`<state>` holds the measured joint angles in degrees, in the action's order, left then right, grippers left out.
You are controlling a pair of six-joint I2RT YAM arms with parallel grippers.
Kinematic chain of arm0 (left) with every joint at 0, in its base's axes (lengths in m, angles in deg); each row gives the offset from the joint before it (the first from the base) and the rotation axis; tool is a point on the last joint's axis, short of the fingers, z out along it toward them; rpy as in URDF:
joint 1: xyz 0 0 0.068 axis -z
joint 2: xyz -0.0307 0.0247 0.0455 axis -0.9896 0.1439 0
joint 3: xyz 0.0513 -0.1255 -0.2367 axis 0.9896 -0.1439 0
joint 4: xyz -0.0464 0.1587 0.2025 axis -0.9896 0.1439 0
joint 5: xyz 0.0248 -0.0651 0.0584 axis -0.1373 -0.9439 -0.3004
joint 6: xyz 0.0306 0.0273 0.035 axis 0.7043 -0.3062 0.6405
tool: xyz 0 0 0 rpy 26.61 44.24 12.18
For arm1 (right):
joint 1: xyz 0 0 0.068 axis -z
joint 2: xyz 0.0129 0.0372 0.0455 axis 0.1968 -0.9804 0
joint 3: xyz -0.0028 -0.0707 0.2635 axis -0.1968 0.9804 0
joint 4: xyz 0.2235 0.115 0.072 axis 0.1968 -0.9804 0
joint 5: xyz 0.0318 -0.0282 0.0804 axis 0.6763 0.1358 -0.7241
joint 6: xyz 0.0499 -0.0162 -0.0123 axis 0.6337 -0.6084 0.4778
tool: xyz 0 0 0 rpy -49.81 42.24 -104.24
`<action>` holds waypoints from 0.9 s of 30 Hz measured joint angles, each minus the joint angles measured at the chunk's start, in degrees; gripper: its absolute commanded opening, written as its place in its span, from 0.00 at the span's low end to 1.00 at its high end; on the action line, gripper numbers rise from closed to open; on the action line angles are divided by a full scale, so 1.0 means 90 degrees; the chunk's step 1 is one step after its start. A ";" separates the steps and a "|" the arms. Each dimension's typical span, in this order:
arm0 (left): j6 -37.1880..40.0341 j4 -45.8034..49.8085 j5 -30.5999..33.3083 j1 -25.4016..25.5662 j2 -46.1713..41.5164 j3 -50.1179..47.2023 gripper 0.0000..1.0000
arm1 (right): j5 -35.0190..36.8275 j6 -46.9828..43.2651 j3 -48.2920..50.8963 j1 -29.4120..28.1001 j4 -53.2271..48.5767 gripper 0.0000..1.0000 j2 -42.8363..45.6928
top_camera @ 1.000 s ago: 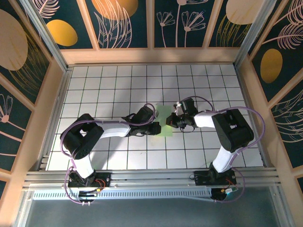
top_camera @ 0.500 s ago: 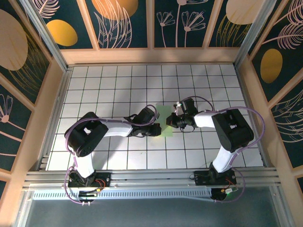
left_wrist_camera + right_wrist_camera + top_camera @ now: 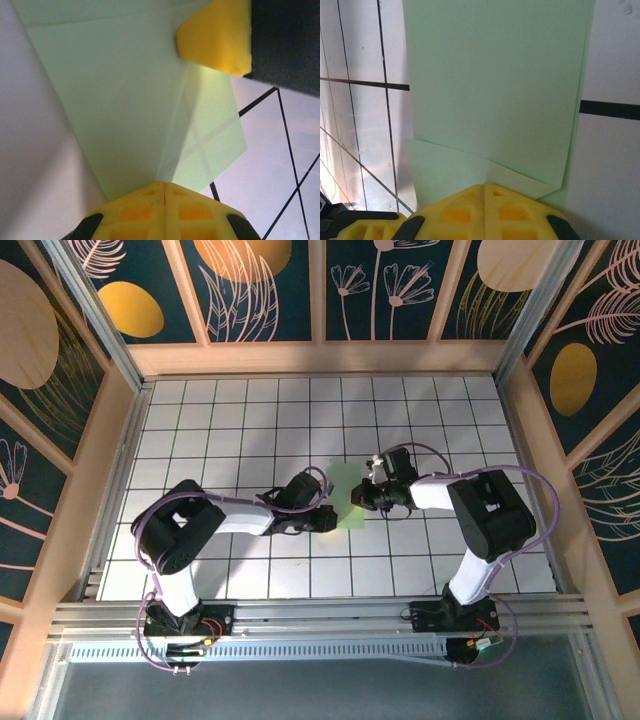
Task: Fold a paper plane with a square sheet of paper (fold left side to right side)
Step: Fold the triangle a second time at the center of the table.
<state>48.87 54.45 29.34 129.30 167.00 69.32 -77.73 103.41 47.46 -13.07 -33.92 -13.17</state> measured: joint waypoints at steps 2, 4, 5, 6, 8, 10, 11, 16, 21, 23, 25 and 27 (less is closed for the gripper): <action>0.0032 -0.0010 -0.0002 0.0002 -0.0087 -0.0107 0.00 | -0.0002 -0.0002 0.0000 0.0002 -0.0002 0.00 0.0000; 0.0051 -0.0012 0.0002 0.0007 -0.0146 -0.0182 0.00 | -0.0002 -0.0002 0.0000 0.0007 -0.0002 0.00 0.0000; 0.0053 -0.0010 0.0012 0.0015 -0.0180 -0.0214 0.00 | -0.0007 -0.0002 0.0000 0.0007 -0.0002 0.00 0.0000; 0.0053 -0.0012 0.0032 0.0019 -0.0209 -0.0250 0.00 | -0.0007 -0.0002 0.0000 0.0010 -0.0005 0.00 -0.0002; 0.0049 -0.0066 0.0075 0.0039 -0.0308 -0.0389 0.00 | -0.0015 -0.0002 0.0000 0.0012 -0.0005 0.00 0.0000; 0.0039 -0.0138 0.0107 0.0051 -0.0420 -0.0549 0.00 | -0.0022 -0.0002 0.0000 0.0012 -0.0005 0.00 -0.0002; 0.0022 -0.0168 0.0112 0.0051 -0.0476 -0.0631 0.00 | -0.0024 -0.0002 0.0000 0.0012 -0.0005 0.00 -0.0002; -0.0056 -0.0051 0.0267 0.0051 -0.0801 -0.0889 0.00 | -0.0066 0.0000 0.0000 0.0012 0.0005 0.00 0.0000; -0.0177 0.0219 0.0641 0.0049 -0.1326 -0.0988 0.12 | -0.0141 0.0053 0.0027 0.0012 0.0029 0.04 0.0092; -0.0257 0.0231 0.0835 0.0044 -0.1598 -0.0991 0.23 | -0.0160 0.0126 0.0087 0.0012 0.0039 0.16 0.0291; -0.0418 0.0192 0.1013 -0.0012 -0.1889 -0.1027 0.32 | -0.0117 0.0185 0.0158 0.0012 0.0051 0.28 0.0629; -0.0515 0.0058 0.1110 -0.0126 -0.2089 -0.1112 0.40 | -0.0029 0.0233 0.0197 0.0017 0.0080 0.42 0.0993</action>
<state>44.23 54.97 39.33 128.16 148.20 59.31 -77.99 105.51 49.23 -12.92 -33.20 -4.23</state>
